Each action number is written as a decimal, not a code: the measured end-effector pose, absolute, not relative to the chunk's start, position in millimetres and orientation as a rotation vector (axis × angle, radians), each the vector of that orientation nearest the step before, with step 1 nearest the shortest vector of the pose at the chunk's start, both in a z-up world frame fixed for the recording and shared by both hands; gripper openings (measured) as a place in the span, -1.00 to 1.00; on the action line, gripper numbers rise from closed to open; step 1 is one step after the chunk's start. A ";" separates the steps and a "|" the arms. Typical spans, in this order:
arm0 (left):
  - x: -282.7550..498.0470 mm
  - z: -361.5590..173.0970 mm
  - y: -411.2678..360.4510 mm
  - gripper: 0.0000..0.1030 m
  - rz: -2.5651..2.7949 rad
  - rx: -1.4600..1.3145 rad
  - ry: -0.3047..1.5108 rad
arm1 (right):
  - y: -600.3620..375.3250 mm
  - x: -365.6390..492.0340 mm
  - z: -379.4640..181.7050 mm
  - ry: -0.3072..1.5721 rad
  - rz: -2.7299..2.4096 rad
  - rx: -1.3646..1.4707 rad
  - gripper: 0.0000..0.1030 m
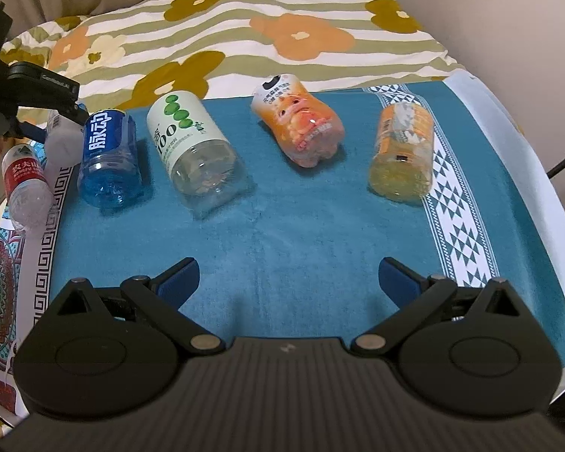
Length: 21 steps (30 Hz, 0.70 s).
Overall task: Flip cup upright
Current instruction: 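Reach the left gripper to the white cup lying on its side and grasp it, then carry the white cup with the left gripper, set it down on its side, release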
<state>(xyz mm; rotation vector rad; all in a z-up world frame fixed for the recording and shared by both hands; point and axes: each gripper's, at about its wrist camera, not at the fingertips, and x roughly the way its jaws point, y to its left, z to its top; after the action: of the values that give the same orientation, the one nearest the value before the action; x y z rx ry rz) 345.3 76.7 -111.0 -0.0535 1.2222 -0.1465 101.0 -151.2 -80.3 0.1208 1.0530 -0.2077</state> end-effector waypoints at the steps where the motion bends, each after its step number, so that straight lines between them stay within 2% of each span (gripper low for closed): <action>1: 345.3 -110.8 75.5 0.45 -0.148 -0.051 1.217 | -151.1 101.9 -80.9 1.055 -0.207 0.118 1.00; 12: 343.9 -99.7 73.9 0.38 -0.165 -0.034 1.191 | -153.0 107.8 -80.0 1.056 -0.194 0.128 1.00; 21: 315.2 -55.9 68.1 0.37 -0.181 -0.018 1.126 | -161.2 103.2 -59.7 1.007 -0.159 0.130 1.00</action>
<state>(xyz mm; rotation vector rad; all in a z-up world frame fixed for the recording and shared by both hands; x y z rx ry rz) 315.2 68.1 -55.9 -0.0178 1.1265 -0.1814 103.2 -161.2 -59.7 0.1297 1.0068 -0.1592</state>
